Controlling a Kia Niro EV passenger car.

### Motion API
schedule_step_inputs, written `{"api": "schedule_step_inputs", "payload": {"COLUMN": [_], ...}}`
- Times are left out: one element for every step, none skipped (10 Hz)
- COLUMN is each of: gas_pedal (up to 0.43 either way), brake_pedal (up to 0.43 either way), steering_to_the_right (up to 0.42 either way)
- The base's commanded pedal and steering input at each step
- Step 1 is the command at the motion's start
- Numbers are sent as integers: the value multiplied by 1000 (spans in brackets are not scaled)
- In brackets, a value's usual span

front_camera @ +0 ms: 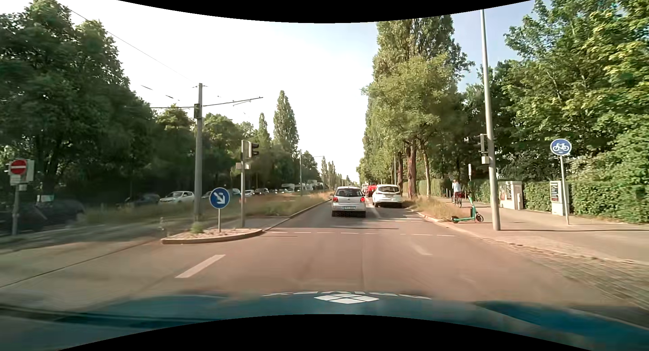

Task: Follow the waypoints while adhering to traffic rules and regulations

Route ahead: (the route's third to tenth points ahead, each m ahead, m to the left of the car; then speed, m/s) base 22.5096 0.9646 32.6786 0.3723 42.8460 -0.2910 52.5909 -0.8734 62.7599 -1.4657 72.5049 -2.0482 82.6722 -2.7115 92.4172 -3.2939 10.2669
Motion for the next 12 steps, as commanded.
{"api": "schedule_step_inputs", "payload": {"gas_pedal": [209,209,197,197,197,197,197,189,177,169,169,169], "brake_pedal": [0,0,0,0,0,0,0,0,0,0,0,0], "steering_to_the_right": [3,8,9,8,8,8,9,9,10,9,10,10]}}
